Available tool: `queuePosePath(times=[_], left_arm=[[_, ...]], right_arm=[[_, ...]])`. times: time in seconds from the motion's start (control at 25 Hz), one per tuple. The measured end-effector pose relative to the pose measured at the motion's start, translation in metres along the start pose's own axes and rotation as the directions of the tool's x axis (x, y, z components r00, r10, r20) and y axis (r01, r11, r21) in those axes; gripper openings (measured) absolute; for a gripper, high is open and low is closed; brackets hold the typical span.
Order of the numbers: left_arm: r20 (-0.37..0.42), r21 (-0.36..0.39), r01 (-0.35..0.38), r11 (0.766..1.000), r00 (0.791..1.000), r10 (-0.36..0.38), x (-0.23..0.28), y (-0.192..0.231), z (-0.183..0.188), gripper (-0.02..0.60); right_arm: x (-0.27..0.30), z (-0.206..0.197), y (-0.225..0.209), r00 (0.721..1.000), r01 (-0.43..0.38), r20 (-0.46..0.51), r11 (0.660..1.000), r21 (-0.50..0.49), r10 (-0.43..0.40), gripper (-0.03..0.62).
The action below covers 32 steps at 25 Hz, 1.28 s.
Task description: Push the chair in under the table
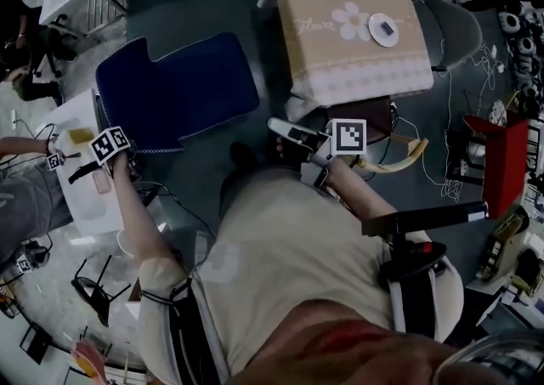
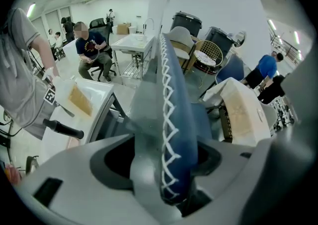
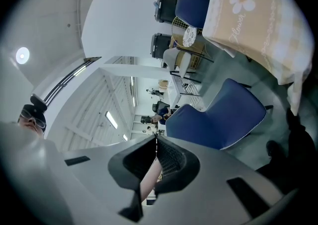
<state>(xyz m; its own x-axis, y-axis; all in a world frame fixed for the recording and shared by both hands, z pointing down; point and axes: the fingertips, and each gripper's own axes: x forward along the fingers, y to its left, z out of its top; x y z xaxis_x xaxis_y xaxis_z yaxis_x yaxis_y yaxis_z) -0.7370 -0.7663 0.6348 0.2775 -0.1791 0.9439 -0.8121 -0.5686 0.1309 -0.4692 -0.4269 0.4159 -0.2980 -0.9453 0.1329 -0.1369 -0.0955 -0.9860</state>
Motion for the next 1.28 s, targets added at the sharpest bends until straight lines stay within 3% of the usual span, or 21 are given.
queuePosePath(times=[0.32, 0.48, 0.72, 0.88, 1.28], left_arm=[[-0.001, -0.043, 0.117, 0.992, 0.993, -0.117, 0.002, -0.011, -0.006, 0.136], [-0.008, -0.026, 0.133, 0.991, 0.991, -0.133, 0.004, -0.020, -0.006, 0.118], [-0.081, 0.041, 0.079, 0.996, 0.994, -0.075, 0.009, -0.026, -0.003, 0.107], [-0.080, 0.037, 0.074, 0.997, 0.994, -0.071, 0.011, -0.026, -0.002, 0.104], [-0.103, 0.121, 0.029, 0.992, 0.995, -0.017, 0.005, -0.036, -0.016, 0.104]], right_arm=[[0.008, -0.004, 0.000, 1.000, -0.008, -0.016, 1.000, 0.000, 0.008, 0.012], [-0.001, -0.002, -0.002, 1.000, -0.013, 0.005, 0.999, 0.030, 0.013, 0.012], [-0.013, 0.007, -0.014, 0.999, 0.006, 0.041, 0.999, 0.032, -0.007, 0.012], [-0.013, 0.011, -0.015, 0.998, 0.002, 0.056, 0.999, 0.035, -0.004, 0.012], [-0.016, 0.013, -0.011, 0.999, 0.010, 0.037, 0.999, 0.044, -0.012, 0.012]])
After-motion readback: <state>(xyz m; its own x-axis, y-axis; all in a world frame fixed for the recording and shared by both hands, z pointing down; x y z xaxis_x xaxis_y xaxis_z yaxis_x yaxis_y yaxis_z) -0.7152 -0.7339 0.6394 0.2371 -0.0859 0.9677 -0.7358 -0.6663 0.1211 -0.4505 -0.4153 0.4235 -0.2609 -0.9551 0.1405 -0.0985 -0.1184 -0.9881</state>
